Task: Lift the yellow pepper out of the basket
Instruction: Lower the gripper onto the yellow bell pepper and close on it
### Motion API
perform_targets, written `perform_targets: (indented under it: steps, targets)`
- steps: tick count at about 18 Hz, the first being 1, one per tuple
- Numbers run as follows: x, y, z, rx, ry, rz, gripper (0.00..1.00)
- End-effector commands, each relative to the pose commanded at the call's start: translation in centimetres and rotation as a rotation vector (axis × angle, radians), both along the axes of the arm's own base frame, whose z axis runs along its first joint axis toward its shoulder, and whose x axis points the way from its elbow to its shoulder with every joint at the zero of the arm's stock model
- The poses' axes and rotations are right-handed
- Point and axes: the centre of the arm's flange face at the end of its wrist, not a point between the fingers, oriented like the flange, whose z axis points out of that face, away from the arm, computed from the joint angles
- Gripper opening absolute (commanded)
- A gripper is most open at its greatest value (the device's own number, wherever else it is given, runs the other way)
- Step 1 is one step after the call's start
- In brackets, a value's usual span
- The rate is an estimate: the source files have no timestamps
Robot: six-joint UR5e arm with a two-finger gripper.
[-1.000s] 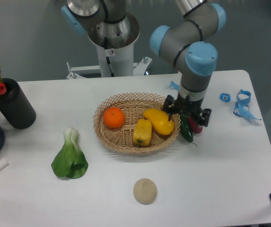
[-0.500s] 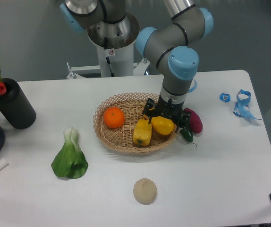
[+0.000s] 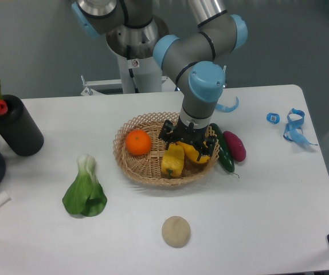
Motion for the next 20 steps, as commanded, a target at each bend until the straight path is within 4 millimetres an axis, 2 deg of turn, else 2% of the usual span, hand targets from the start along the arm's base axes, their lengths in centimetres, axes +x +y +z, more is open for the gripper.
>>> perform_targets:
  steps: [7, 20]
  targets:
    - [0.5, 0.7, -1.4, -0.013, -0.021, -0.017, 1.0]
    - [0.9, 1.7, -2.9, -0.024, -0.028, -0.041, 1.0]
